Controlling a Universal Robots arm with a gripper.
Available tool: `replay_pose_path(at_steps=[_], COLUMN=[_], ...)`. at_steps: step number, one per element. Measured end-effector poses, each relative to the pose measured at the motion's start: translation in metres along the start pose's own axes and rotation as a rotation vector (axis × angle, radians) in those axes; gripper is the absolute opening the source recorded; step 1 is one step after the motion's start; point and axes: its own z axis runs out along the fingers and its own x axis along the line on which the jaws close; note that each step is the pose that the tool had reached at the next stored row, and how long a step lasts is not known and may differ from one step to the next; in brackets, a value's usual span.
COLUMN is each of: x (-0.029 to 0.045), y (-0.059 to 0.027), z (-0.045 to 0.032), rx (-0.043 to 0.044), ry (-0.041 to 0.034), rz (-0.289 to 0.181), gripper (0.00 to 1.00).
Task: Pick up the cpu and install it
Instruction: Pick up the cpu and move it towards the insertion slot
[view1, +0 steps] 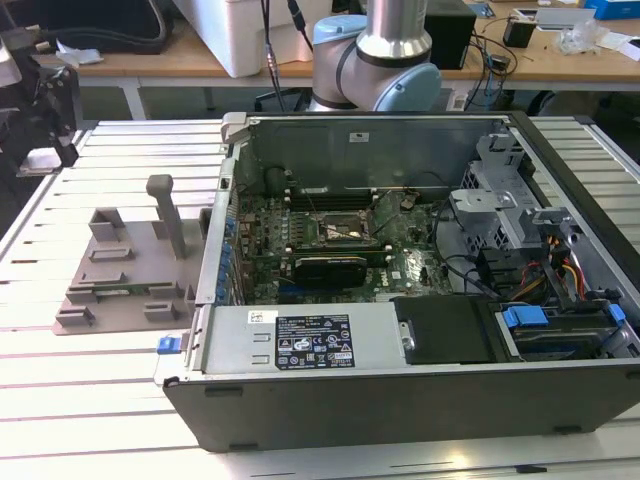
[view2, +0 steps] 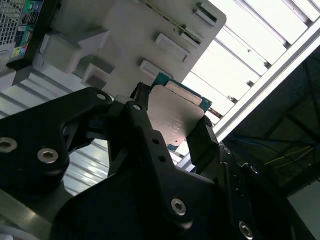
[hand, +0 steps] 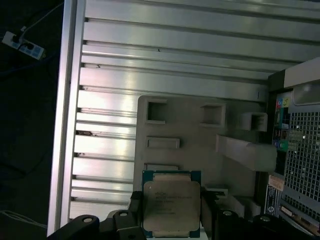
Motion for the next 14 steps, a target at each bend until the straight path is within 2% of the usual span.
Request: replay_pose_path(at_steps=[7,12,14], x=[-0.0006,-0.0012,-0.0013], y=[-0.0001,-0.0003,-0.0003], z=[-0.0232,-0.043,-0.0484], rx=[0.0,0.0,0.0], ry=[0.0,0.0,0.0], rz=[0.0,0.0,0.0], gripper=[0.55,0.55,0.55])
